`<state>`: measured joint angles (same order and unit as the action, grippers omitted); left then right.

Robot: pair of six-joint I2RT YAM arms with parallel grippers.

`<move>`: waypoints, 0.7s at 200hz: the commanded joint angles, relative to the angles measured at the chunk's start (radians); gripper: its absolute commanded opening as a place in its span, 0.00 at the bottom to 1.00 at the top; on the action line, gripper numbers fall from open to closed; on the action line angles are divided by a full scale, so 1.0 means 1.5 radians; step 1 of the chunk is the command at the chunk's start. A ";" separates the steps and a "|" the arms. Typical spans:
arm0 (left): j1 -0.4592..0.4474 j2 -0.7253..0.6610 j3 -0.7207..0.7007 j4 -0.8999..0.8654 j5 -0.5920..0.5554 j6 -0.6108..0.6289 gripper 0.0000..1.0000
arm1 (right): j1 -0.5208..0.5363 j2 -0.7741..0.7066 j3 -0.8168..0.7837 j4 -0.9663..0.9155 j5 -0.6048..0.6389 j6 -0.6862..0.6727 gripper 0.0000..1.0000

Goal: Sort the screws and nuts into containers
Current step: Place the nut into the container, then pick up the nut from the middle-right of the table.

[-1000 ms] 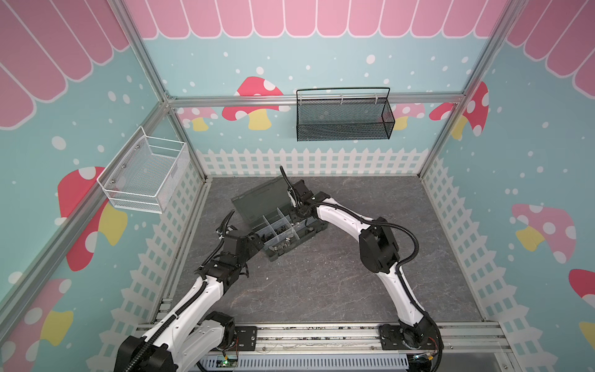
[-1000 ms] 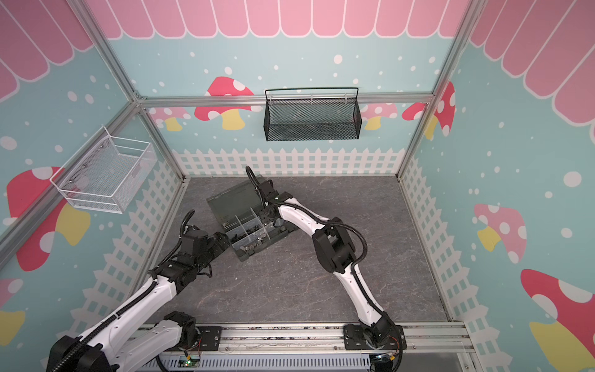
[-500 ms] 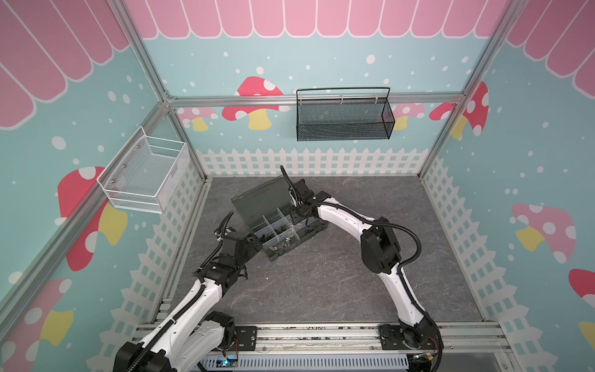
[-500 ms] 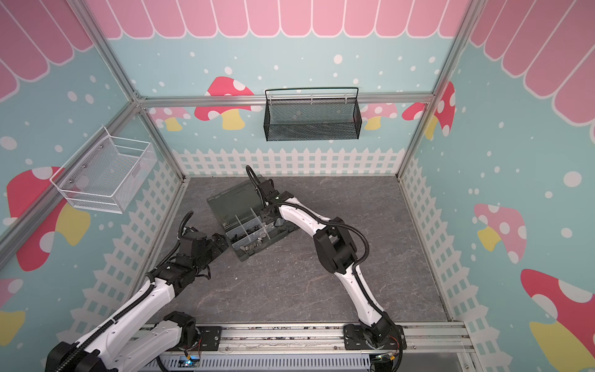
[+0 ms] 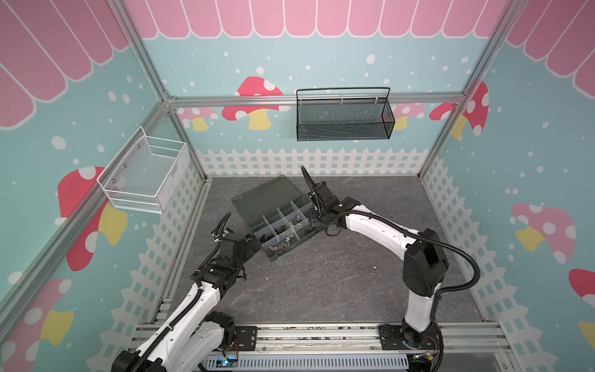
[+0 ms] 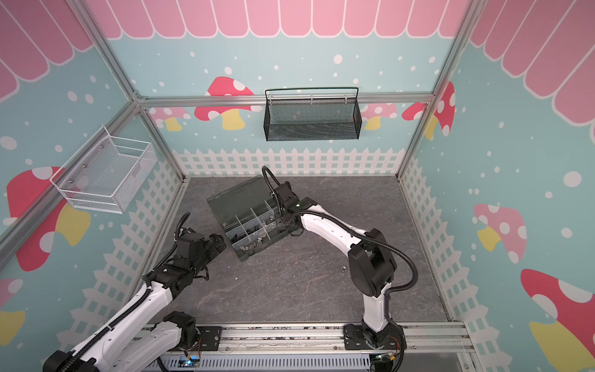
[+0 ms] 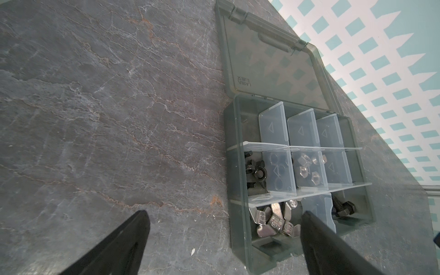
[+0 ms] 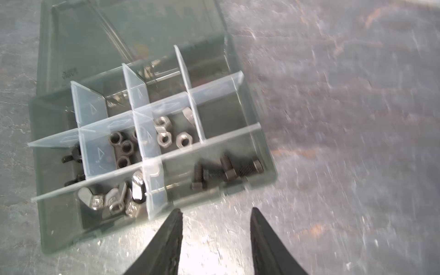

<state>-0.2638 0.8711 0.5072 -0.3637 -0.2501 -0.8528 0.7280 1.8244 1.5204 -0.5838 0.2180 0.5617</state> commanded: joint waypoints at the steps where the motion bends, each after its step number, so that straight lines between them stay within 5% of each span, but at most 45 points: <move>1: 0.005 -0.009 -0.008 -0.009 -0.011 -0.010 1.00 | -0.003 -0.061 -0.084 -0.008 0.034 0.061 0.49; 140: 0.005 0.008 -0.009 0.003 -0.008 -0.010 1.00 | -0.140 -0.331 -0.473 -0.118 -0.038 0.185 0.58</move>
<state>-0.2630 0.8734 0.4976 -0.3622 -0.2504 -0.8532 0.5739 1.3766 0.8742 -0.7200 0.2020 0.8059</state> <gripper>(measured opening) 0.997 0.577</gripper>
